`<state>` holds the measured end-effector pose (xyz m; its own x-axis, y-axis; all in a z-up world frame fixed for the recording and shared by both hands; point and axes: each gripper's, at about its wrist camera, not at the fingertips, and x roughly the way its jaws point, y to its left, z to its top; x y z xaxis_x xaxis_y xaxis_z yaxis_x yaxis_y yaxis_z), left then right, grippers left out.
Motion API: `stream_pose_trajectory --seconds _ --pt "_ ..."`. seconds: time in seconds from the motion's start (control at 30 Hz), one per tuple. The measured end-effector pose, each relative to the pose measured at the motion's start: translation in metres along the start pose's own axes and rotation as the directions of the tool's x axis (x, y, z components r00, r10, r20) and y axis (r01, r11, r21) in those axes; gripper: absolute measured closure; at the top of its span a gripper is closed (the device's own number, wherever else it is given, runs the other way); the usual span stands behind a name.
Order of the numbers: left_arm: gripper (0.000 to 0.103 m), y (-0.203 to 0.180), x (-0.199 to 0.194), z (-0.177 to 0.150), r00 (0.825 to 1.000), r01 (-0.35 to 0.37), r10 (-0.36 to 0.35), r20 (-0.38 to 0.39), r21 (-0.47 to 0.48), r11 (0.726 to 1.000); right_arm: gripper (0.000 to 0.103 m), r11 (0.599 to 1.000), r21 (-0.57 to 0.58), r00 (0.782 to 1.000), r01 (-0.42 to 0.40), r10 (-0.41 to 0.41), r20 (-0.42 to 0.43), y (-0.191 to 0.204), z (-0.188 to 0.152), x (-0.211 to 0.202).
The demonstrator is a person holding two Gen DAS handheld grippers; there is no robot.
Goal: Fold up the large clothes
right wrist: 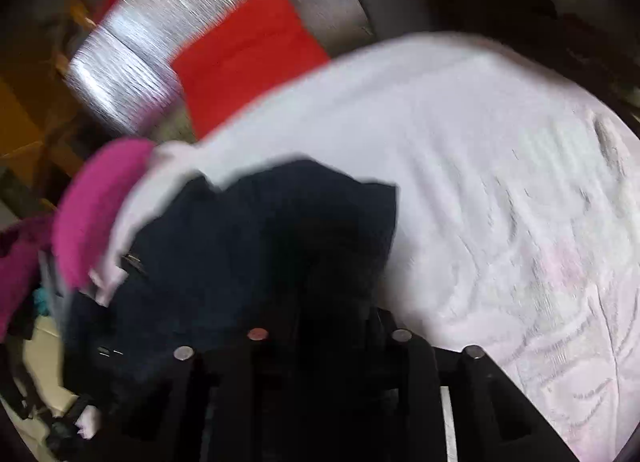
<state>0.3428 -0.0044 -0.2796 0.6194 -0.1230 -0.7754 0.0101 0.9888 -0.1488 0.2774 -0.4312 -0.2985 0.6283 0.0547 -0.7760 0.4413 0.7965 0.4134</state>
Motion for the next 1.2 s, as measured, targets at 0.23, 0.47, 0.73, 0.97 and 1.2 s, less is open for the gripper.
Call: stream_pose_trajectory --seconds 0.23,0.47,0.73,0.97,1.2 --pt "0.015 0.095 -0.068 0.007 0.975 0.171 -0.141 0.171 -0.173 0.97 0.018 0.999 0.028 0.977 -0.035 0.028 0.21 0.01 -0.004 -0.084" --pt "0.015 0.195 -0.018 0.02 0.961 0.276 -0.227 0.157 -0.544 0.792 0.079 0.964 -0.158 0.976 -0.216 0.217 -0.011 0.088 -0.048 -0.047" --pt "0.015 0.202 0.065 0.039 0.91 0.358 -0.4 0.109 -0.693 0.626 0.078 0.944 -0.196 0.956 -0.265 0.23 -0.183 0.134 -0.075 0.021" --pt "0.063 0.194 0.075 0.057 0.876 0.437 -0.444 0.19 -0.704 0.56 0.079 0.941 -0.142 0.94 -0.308 0.278 -0.196 0.122 -0.072 0.028" --pt "0.092 0.124 0.001 0.093 0.897 0.442 -0.37 0.243 -0.452 0.775 0.077 0.954 -0.151 0.965 -0.26 0.249 -0.088 0.101 -0.053 -0.013"
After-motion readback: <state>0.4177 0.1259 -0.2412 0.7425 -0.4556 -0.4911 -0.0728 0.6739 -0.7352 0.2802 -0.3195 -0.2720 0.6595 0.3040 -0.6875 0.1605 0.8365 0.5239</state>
